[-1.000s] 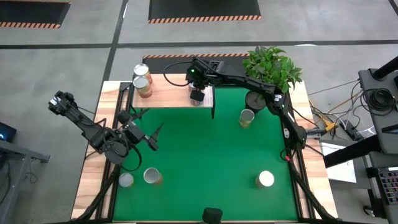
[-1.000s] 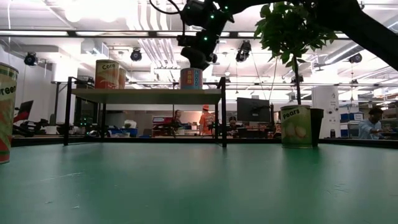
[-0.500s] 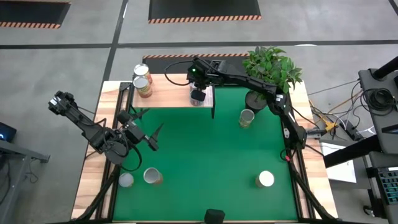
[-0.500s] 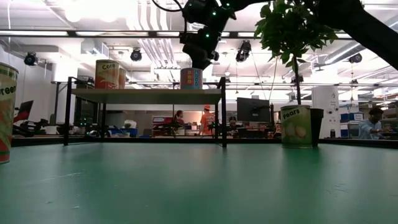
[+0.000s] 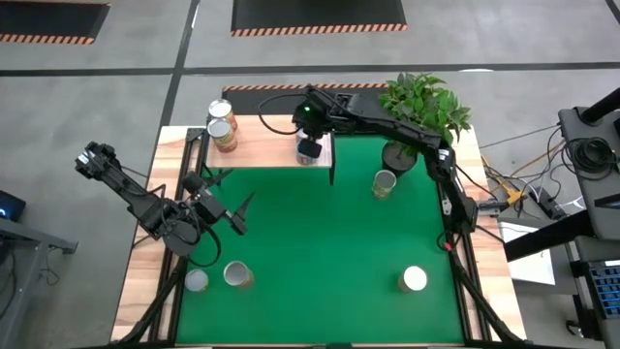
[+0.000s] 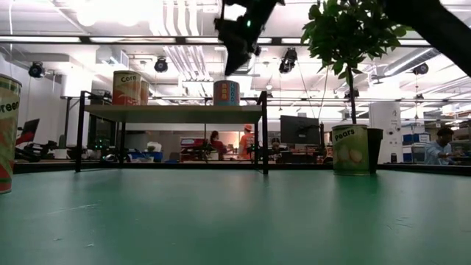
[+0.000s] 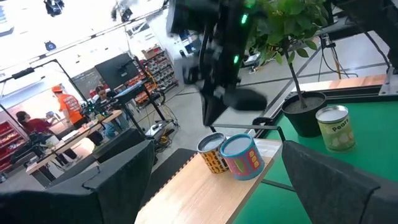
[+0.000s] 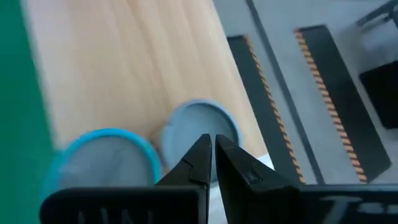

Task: Pick and place cans onto a shelf
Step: Put the yellow can on the shelf aligned with the pink can, then put the orange can on the shelf aligned with the other orange can

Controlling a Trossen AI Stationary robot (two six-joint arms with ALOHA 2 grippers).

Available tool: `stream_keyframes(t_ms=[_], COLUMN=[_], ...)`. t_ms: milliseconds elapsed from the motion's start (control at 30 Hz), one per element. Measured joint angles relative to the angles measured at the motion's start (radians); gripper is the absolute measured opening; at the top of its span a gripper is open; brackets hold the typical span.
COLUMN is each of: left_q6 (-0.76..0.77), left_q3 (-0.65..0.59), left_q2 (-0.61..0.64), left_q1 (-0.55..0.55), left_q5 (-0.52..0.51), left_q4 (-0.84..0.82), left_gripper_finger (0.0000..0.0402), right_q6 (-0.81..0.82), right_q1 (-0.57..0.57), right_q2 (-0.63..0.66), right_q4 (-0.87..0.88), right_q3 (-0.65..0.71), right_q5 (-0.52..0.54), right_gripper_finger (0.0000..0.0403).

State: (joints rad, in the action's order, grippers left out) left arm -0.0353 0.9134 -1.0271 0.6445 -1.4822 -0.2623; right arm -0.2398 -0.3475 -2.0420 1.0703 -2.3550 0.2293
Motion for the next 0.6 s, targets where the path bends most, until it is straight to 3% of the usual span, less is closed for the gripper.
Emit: stream_keyframes(t_ms=[233,600], left_q6=[0.047,0.207], left_q3=[0.0,0.001], left_q2=[0.0,-0.008], left_q1=[0.0,0.001], left_q5=[0.112,0.289], left_q4=[0.0,0.042], left_gripper_finger=[0.0336,0.0336], right_q6=[0.04,0.13], right_q1=[0.144,0.515], right_q2=[0.117,0.208], right_q4=[0.073,0.17], right_q3=[0.002,0.04], right_q5=[-0.001,0.007], right_gripper_finger=[0.0012,0.0012])
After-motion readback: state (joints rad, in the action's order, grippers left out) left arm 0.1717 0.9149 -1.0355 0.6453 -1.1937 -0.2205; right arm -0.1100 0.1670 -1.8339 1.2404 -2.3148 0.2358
